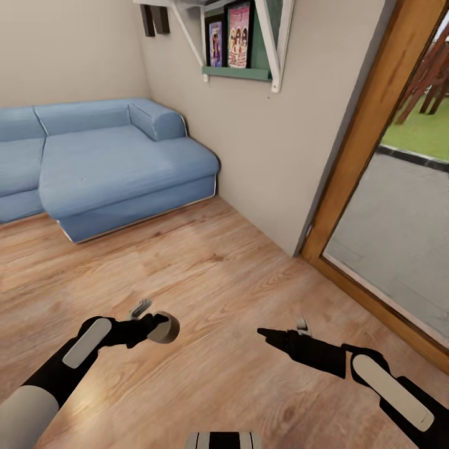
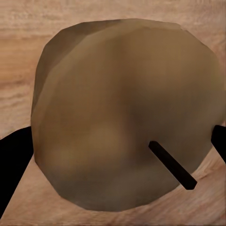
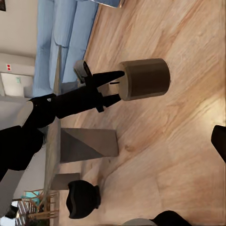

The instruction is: Place each of the two pumpkins and all three candles from the living room inside a cabinet in the living room (use any cabinet), then make sure every cabinet is closed, and position the cauldron so it is next to a table in the living room.

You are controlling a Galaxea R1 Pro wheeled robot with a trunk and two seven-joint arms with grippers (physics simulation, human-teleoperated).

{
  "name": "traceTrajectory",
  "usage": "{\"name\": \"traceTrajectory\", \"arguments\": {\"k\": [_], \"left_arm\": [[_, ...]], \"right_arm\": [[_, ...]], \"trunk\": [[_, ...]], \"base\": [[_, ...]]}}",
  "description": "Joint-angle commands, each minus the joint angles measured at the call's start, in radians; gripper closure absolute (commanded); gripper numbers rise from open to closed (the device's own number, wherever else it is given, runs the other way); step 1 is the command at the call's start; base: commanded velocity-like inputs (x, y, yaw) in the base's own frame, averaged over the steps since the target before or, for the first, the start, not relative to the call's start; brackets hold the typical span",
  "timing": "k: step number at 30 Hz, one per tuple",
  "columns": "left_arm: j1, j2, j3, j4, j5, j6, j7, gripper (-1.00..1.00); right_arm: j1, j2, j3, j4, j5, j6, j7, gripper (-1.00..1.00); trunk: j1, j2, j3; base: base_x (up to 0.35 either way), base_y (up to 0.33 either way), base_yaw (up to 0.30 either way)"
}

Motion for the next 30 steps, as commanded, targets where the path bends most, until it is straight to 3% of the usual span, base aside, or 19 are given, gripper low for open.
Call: {"name": "traceTrajectory", "arguments": {"k": [1, 13, 18, 30], "left_arm": [[-0.001, 0.001, -0.003, -0.001, 0.011, -0.001, 0.010, 1.00], [0.000, -0.001, -0.005, -0.027, 0.006, -0.001, 0.016, 1.00], [0.000, -0.003, -0.006, -0.030, 0.002, -0.001, 0.017, 1.00], [0.000, -0.010, -0.009, -0.029, -0.002, -0.001, 0.017, 1.00]], "right_arm": [[-0.001, -0.001, 0.002, 0.005, -0.005, 0.002, 0.001, -1.00], [-0.001, 0.001, 0.002, 0.023, -0.003, -0.001, 0.000, -1.00], [-0.001, 0.001, 0.001, 0.139, 0.004, -0.001, -0.001, -1.00], [-0.001, 0.001, -0.001, 0.177, 0.005, -0.003, 0.001, -1.00]], "trunk": [[-0.001, 0.000, 0.000], [-0.001, 0.000, 0.013], [-0.001, 0.000, 0.019], [-0.001, 0.000, 0.033]], "base": [[-0.346, 0.000, 0.093], [-0.280, -0.089, 0.199], [-0.265, -0.154, 0.224], [-0.265, -0.161, 0.224]]}}
